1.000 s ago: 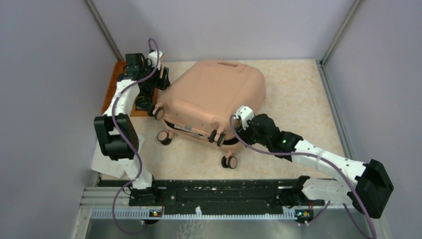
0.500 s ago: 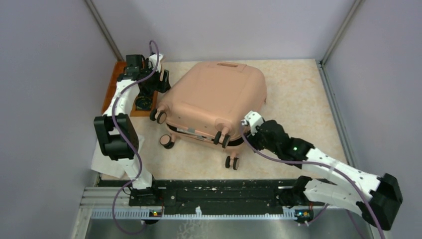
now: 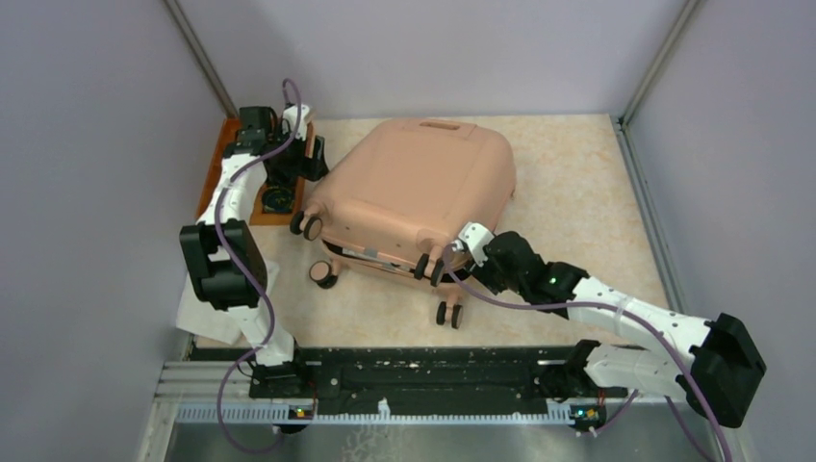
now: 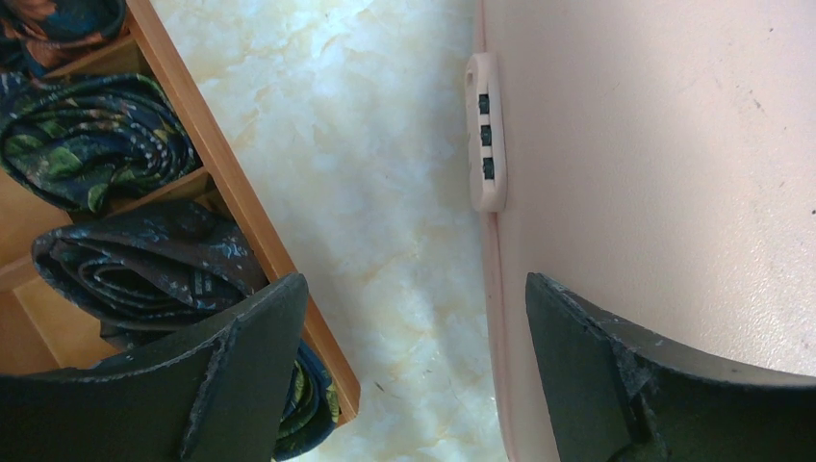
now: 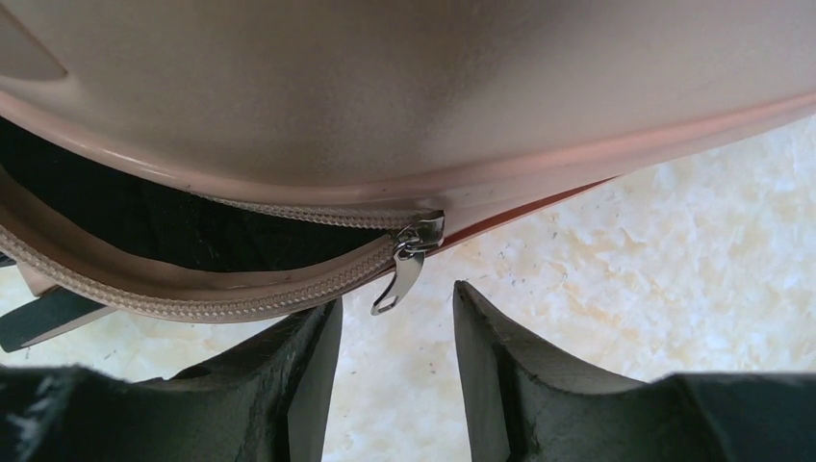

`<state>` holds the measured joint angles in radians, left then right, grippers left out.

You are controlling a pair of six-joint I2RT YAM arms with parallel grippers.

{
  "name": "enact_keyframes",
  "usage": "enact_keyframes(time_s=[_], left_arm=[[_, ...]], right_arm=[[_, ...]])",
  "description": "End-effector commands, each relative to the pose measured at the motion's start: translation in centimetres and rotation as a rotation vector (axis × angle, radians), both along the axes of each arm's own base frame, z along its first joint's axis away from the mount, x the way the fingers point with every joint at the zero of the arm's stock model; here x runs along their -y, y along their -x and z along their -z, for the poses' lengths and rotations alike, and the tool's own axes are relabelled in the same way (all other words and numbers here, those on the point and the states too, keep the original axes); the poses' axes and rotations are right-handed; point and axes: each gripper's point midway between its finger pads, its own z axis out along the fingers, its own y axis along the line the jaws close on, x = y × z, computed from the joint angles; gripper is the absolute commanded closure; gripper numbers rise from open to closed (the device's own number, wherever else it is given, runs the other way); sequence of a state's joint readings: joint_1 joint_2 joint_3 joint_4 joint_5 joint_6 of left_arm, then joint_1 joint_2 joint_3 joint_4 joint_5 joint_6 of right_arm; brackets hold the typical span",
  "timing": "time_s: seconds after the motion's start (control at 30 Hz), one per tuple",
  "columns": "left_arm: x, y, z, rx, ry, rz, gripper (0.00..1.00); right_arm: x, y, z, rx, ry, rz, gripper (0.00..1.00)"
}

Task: Pack the luggage
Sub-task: Zip the luggage at the center of the board.

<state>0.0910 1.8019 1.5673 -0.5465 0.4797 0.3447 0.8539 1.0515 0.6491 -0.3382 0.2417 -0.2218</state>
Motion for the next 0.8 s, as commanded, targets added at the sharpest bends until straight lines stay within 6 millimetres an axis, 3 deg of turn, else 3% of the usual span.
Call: enact_keyframes(time_s=[0.0,0.1,0.3,0.53,0.77], left_arm=[[0.4,1.4,-1.8,-0.024,0.069,0.002,0.09],[-0.2,2.0,-1.5,-0.032,0.067,-0.003,0.10],[1.1,4.0,1.2,-0.109,0.121,0.052,0.14],[2.1,6.0,2.2,-0.131,0.166,0.079,0.16],[2.8,7.7,2.0,-0.137,0.182,0.104,0.18]], right_arm=[[-2.6,-2.8,-4.2,0.179,-0.137,-0.009,0.55],[-2.6,-3.1,-3.8,0.197,-0.150,0.002,0.62],[-2.3,-4.2,-4.2,0.267,-0.197,0.076,1.00],[-1.7,-3.1,-6.2,0.282,-0.369,0.132,1.00],[-2.5,-1.0,-5.3,0.126,-0.384,0.117,1.00]])
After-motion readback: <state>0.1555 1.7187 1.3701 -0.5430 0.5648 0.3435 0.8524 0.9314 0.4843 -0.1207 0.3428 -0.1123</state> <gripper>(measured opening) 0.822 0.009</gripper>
